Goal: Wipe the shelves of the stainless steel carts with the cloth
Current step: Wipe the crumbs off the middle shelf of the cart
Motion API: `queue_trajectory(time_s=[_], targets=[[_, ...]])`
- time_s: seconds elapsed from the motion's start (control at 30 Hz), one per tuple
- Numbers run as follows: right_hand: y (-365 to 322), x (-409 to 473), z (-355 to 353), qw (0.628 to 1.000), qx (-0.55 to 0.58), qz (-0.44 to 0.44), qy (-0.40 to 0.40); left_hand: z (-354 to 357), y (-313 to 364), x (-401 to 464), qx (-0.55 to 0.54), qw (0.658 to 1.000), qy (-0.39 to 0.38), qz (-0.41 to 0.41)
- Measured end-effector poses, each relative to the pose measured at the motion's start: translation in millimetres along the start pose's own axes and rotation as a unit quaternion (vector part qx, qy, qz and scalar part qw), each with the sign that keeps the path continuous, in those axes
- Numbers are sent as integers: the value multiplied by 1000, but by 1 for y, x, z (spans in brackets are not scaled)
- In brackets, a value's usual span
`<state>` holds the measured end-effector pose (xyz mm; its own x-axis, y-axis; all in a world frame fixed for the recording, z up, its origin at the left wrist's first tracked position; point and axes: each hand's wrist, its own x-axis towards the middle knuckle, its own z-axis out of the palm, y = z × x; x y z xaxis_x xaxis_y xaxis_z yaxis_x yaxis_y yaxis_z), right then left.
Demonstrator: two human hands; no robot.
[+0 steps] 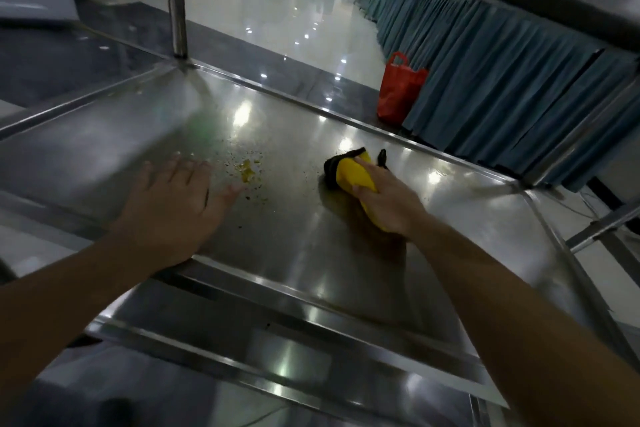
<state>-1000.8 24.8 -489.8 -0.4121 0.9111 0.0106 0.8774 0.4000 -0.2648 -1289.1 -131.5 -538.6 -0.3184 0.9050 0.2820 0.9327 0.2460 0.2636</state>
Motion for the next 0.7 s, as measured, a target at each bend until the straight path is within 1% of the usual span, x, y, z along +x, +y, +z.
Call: queue_trajectory(time_s=[0.1,0.2,0.33,0.37,0.4,0.53,0.63,0.7], targets=[[2,53,-2,999,18,32,-1,-2,0,-7,17,1000,4,10],[5,97,-7,998,40,44,1,-1,-4,-6,27,1000,7,10],[8,137,-7,996,65,58,3,-1,-1,-7,45,999,14,21],[9,142,-7,996,61,65,3,0,1,-8,52,998,29,30],[10,146,-7,996,57,70,3,0,2,-8,51,998,35,29],[11,139,-5,997,49,64,-1,-2,6,-7,22,999,-20,-25],[-3,113,-2,998,56,15,-16,-5,4,-8,18,999,-20,-26],[-18,88,2,997,61,-24,-42,-7,2,-9,8,999,-24,-22]])
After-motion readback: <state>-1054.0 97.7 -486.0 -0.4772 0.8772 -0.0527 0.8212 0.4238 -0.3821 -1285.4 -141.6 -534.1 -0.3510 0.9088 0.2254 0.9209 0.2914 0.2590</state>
